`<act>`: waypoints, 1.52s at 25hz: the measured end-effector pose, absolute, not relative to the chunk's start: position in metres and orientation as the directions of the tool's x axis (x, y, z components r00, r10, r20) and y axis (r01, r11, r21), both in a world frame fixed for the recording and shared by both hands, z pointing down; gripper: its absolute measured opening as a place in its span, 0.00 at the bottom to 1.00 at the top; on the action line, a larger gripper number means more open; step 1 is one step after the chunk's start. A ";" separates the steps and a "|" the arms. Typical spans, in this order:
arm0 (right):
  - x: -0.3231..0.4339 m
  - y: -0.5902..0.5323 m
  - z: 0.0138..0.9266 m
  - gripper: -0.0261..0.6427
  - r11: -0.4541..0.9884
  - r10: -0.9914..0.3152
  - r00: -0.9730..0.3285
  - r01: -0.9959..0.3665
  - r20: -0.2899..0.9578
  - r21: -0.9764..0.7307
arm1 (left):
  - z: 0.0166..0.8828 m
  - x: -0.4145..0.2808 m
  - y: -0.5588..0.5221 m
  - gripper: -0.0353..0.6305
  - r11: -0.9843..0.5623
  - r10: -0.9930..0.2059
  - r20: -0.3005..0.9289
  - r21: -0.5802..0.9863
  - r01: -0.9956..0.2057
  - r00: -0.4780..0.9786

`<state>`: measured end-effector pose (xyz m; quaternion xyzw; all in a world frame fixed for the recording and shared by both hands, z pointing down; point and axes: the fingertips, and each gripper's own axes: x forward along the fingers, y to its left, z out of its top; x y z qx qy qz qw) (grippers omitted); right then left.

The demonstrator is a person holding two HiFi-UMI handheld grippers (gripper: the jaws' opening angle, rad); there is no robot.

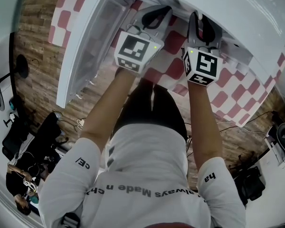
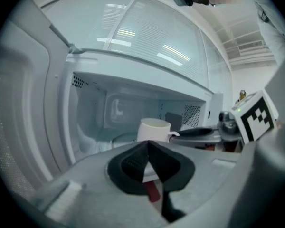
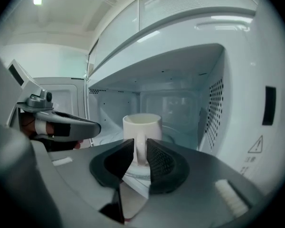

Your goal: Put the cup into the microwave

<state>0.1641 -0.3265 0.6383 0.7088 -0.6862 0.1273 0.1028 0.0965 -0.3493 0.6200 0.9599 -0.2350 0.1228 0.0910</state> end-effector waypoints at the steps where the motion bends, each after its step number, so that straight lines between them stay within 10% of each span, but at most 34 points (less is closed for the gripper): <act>1: 0.164 -0.323 0.636 0.17 -0.039 -0.945 0.025 -0.999 0.326 -0.034 | 0.617 0.096 -0.347 0.06 -0.873 -0.428 0.280 0.118 -0.473 0.859; 38: 0.120 -0.147 0.325 0.11 0.163 -0.969 -0.157 -0.987 0.191 0.011 | 0.333 0.018 -0.199 0.06 -0.861 -0.471 0.114 0.158 -0.484 0.875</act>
